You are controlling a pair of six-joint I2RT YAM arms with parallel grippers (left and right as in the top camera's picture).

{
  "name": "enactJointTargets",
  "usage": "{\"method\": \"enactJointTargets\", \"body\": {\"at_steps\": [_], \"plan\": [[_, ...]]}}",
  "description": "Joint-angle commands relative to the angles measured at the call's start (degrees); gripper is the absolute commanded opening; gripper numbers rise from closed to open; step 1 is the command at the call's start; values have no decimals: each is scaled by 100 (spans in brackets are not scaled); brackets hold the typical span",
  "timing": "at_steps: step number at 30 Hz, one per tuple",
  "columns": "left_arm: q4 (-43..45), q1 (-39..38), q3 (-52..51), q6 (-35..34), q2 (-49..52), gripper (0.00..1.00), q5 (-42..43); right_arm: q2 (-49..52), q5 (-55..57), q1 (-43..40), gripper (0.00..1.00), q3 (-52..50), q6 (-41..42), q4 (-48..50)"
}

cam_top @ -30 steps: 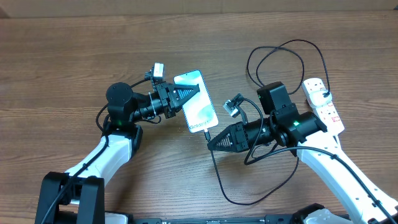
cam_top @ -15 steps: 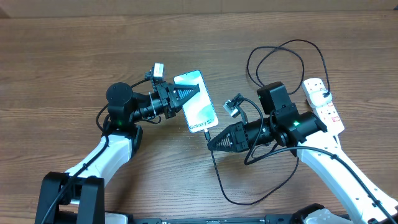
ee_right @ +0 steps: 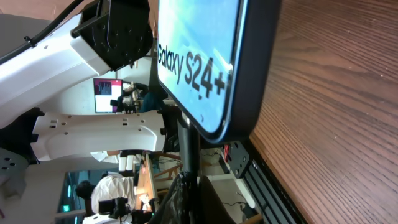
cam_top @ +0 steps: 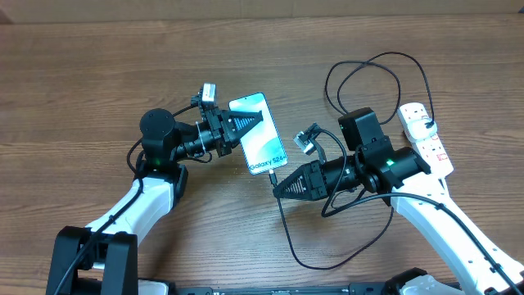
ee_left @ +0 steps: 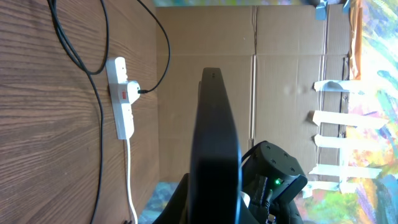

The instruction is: Plug charger to phone and switch on socket

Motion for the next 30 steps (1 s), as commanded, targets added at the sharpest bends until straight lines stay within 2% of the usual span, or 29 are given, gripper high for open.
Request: {"method": "enactJointTargets", "body": {"at_steps": [1, 14, 30], "plan": [[66, -50, 166, -66, -11, 4, 175, -4, -4, 15, 4, 4, 24, 68], [66, -188, 166, 212, -11, 4, 184, -4, 46, 17, 4, 4, 173, 323], [63, -188, 166, 1073, -11, 4, 1032, -4, 688, 15, 4, 4, 129, 302]]}}
